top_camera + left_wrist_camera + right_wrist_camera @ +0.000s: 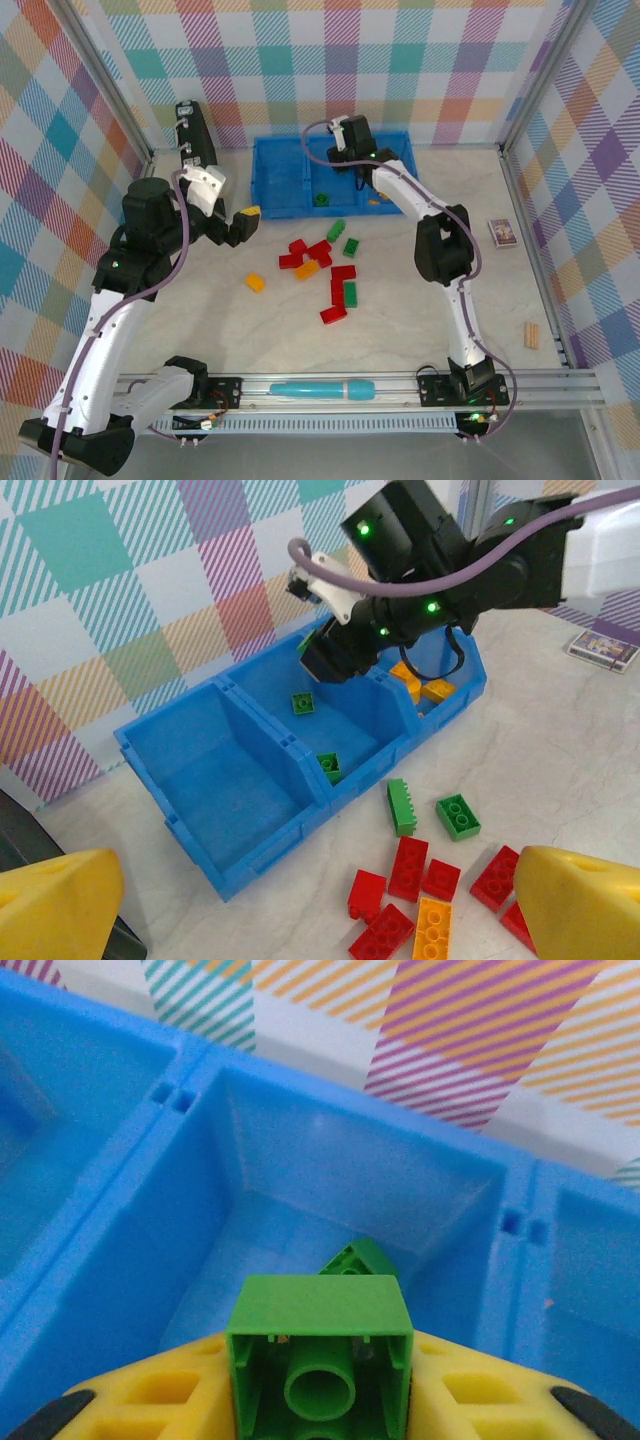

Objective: Sort the legos into containers by color
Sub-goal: Place the lego in the container, then pick up the lego from the center of the table.

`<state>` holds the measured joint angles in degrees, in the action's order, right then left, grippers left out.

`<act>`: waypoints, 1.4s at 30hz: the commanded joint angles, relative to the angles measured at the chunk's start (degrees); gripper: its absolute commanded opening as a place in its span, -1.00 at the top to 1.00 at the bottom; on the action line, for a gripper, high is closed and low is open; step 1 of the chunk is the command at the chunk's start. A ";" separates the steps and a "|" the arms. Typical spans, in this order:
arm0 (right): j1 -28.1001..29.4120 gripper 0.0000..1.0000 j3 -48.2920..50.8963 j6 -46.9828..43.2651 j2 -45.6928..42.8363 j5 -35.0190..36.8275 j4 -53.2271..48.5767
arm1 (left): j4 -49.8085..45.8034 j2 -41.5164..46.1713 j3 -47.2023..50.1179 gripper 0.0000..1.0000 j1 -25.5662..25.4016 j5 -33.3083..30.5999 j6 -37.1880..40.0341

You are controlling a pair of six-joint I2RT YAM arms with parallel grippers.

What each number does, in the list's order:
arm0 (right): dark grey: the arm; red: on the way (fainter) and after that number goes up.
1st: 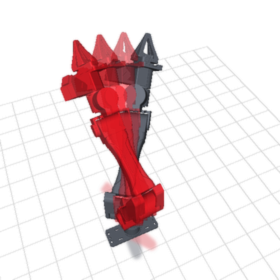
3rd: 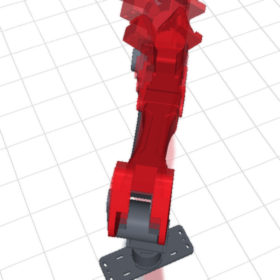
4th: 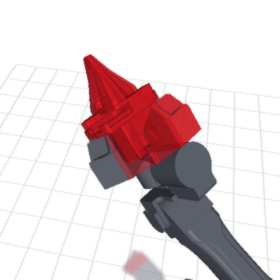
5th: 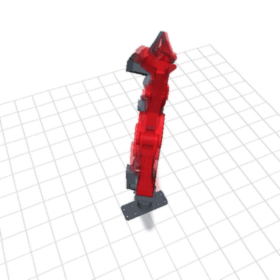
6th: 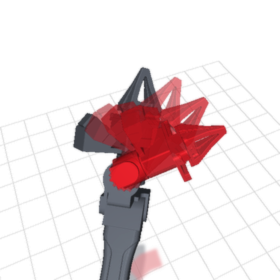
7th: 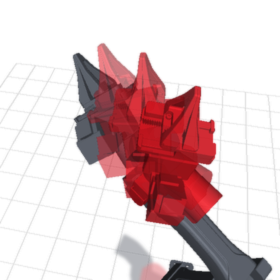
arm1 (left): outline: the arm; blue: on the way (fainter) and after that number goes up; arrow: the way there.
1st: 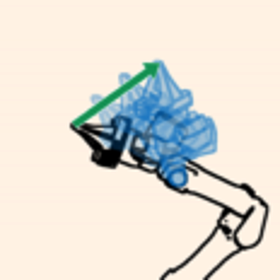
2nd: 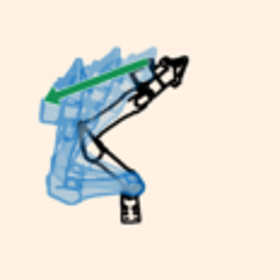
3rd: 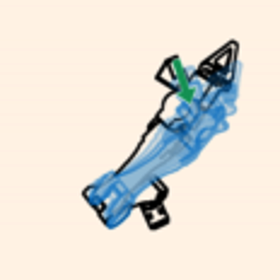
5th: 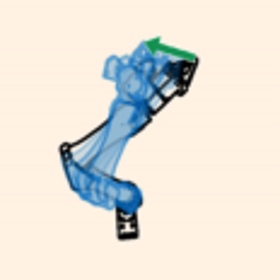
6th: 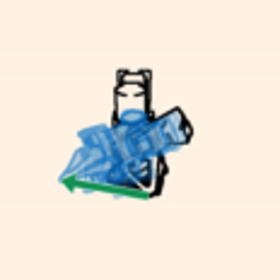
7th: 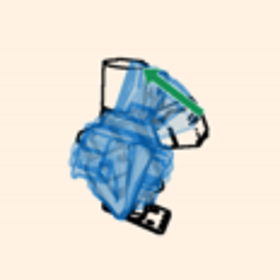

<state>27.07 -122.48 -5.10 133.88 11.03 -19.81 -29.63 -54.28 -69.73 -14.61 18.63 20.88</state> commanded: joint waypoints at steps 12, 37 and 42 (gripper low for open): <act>0.02 0.10 3.07 5.09 3.48 -5.73 1.27 | 2.82 0.68 1.88 -0.99 -0.42 2.28 1.29; 3.78 -0.02 35.00 24.95 -28.88 -11.67 -8.73 | 3.00 -0.92 1.80 -1.00 -0.42 3.87 0.71; 7.26 -0.10 39.98 33.72 -29.80 -11.38 -13.40 | 3.00 -1.09 1.80 -0.99 -0.42 3.95 0.62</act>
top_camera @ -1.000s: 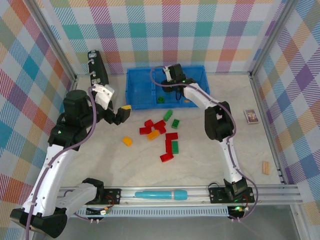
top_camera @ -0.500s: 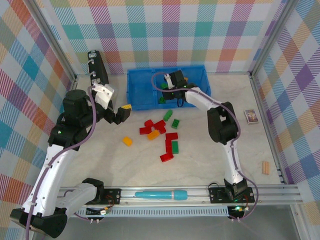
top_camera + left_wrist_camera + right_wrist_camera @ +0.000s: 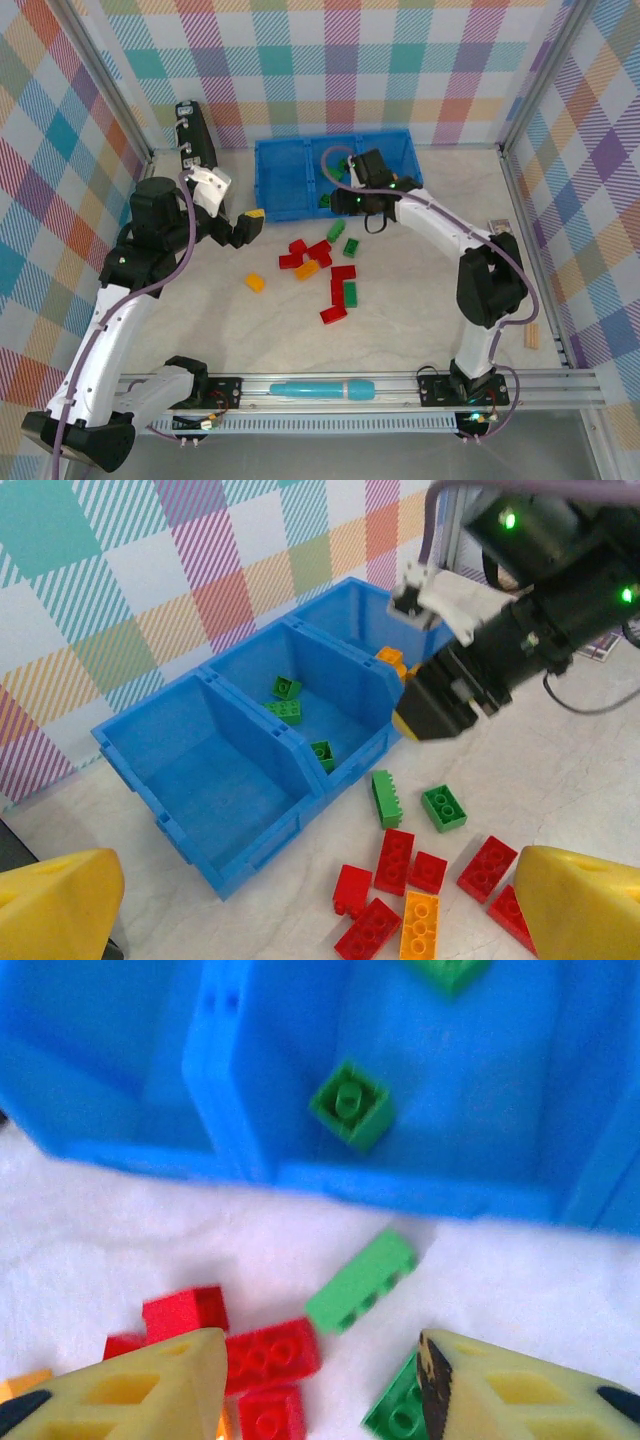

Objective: Sort the legos into containers by color
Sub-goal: Pick up the lego from the center of the table.

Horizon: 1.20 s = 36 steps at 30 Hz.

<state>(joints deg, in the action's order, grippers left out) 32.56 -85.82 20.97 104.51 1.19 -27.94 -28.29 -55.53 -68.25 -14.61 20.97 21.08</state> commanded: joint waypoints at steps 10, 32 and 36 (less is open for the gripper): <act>5.24 -0.49 10.39 17.41 0.08 4.50 -4.42 | 2.30 1.02 0.75 -0.99 -0.42 2.37 -0.08; 0.60 -0.26 3.61 12.69 11.84 4.88 -2.47 | 1.58 1.30 0.48 -0.99 -0.42 1.00 0.45; 0.07 -0.01 3.64 12.16 12.51 4.45 -2.41 | 1.58 1.30 0.51 -0.99 -0.42 0.93 0.45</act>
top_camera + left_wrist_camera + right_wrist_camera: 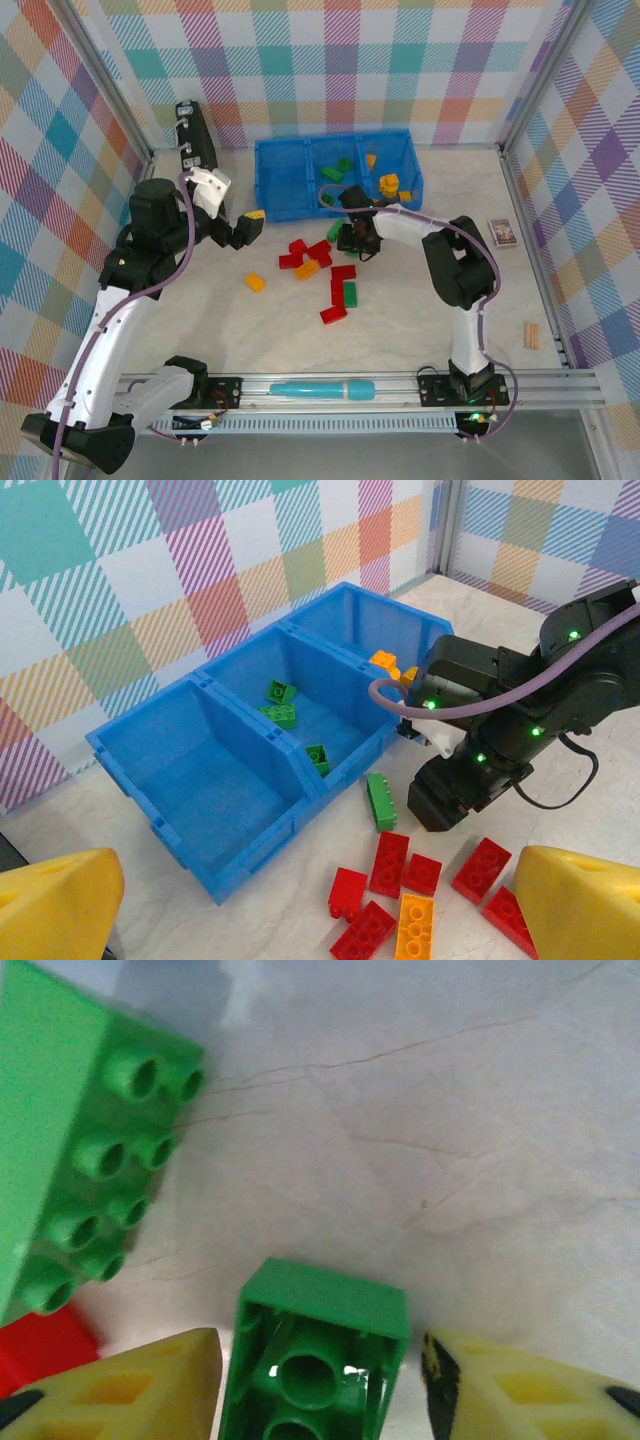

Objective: Sort the legos into containers by color
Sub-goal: Pick up the lego from the center of the table.

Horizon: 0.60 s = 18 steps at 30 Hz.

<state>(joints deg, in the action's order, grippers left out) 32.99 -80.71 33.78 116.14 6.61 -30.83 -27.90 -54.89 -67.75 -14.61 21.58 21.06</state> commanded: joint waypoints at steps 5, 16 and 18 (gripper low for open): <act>-0.70 0.23 -1.80 -1.11 1.21 -1.26 -1.37 | 1.09 0.58 -0.01 -0.99 -0.42 0.30 0.56; -0.83 0.39 -12.31 -12.20 -2.83 3.68 -9.98 | 1.18 0.71 0.16 -0.99 -0.42 -0.14 0.56; -0.83 0.40 -16.21 -15.65 -2.38 4.77 -10.64 | 1.18 0.70 0.09 -0.99 -0.46 -0.14 0.56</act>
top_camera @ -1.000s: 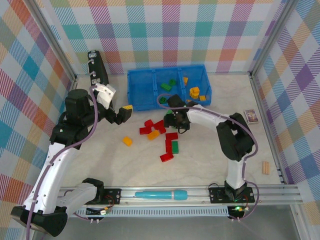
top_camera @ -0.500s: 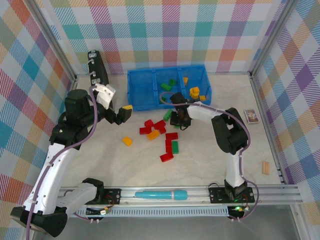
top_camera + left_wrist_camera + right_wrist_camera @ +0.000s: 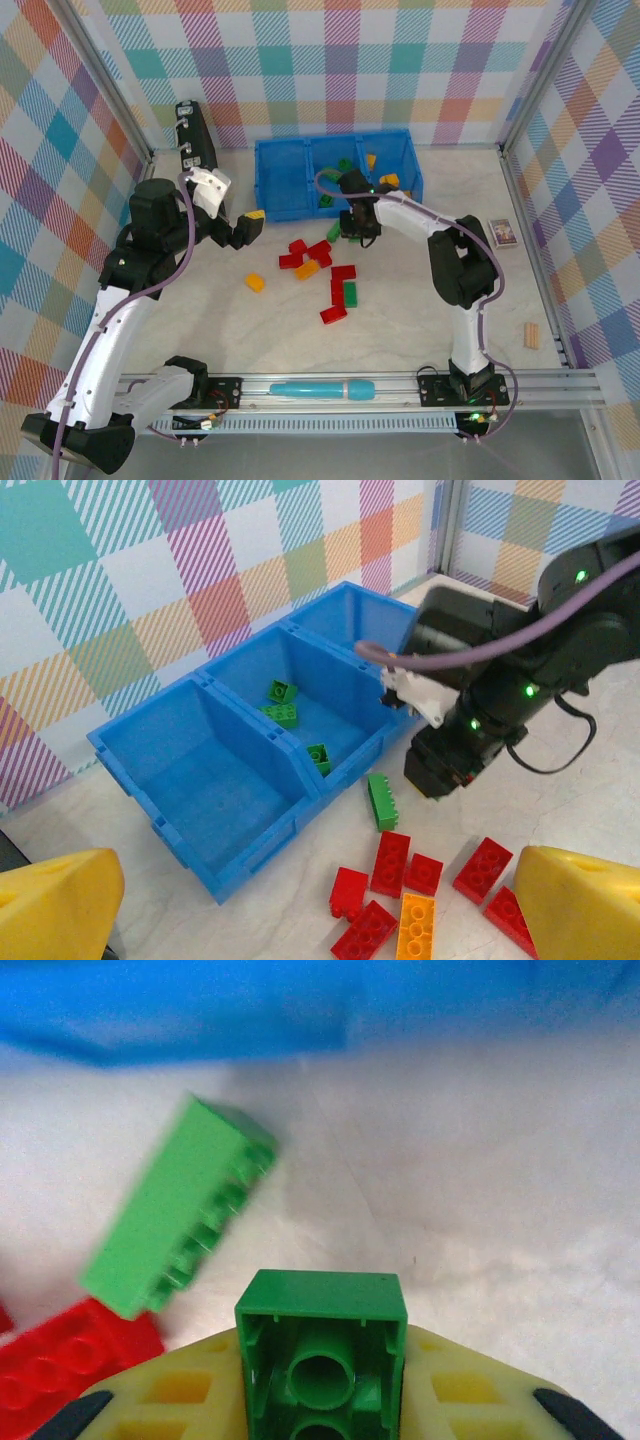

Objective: Sort the legos into containers by color
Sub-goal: Place the lego in the container.

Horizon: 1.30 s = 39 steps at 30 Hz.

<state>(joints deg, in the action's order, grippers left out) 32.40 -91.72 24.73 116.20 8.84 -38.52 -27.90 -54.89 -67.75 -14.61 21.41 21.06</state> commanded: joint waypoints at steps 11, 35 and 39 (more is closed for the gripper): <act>-1.19 0.39 -28.59 -17.64 11.95 7.08 0.48 | 0.12 -0.39 -0.72 -1.00 -0.42 0.24 0.83; -5.77 0.19 -47.24 -14.68 30.57 0.81 0.37 | -0.75 -3.38 -1.60 -0.99 -0.42 -0.05 0.92; -5.77 0.09 -47.14 -14.46 29.98 -0.22 0.38 | -0.84 -3.30 -1.67 -0.99 -0.42 -0.05 0.98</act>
<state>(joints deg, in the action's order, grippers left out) 26.79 -137.49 9.80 146.08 10.81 -38.22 -28.40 -58.35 -67.75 -14.61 20.95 21.10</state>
